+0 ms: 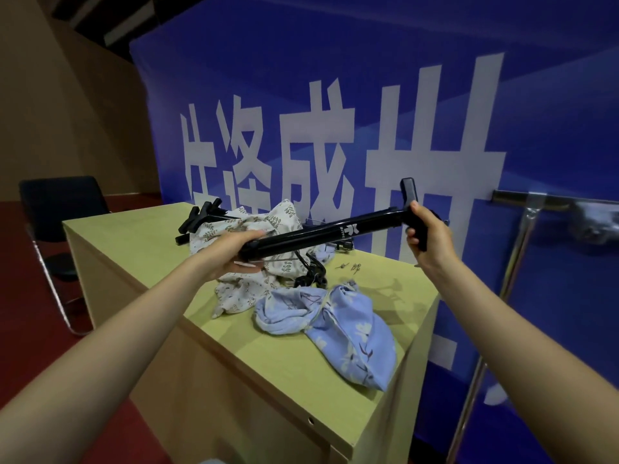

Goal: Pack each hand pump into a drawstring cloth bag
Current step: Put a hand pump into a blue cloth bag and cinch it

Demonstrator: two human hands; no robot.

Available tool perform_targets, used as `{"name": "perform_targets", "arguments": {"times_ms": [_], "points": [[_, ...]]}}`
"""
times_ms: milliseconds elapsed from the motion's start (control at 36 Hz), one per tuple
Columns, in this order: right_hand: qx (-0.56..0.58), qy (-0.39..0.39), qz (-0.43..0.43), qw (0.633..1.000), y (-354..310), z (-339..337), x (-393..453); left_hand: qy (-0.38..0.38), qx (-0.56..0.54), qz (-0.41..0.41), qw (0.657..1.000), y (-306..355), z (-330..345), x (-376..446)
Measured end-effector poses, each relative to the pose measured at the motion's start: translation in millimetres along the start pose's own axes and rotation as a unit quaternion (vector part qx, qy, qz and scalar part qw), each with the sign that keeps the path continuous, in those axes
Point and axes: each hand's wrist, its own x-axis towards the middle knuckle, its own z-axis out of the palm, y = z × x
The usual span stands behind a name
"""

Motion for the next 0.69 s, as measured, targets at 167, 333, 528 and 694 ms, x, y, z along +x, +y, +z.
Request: {"name": "perform_targets", "arguments": {"times_ms": [167, 333, 528, 694], "points": [[-0.009, 0.040, -0.032, 0.999, -12.7, -10.5, -1.5, -0.050, 0.164, 0.095, 0.981, 10.8, 15.0, -16.3], [0.144, 0.112, -0.046, 0.982, -9.7, -9.6, -2.8, -0.064, 0.142, 0.109, 0.982, 7.1, 31.1, -11.9], [0.004, -0.020, 0.070, 0.997, 23.0, 14.7, -12.6, -0.010, 0.043, 0.122, 0.992, -22.5, 69.7, -6.7], [-0.075, -0.131, 0.226, 0.962, 37.9, 38.6, -24.4, 0.007, 0.002, 0.145, 0.989, -24.5, 94.3, -4.3]]}}
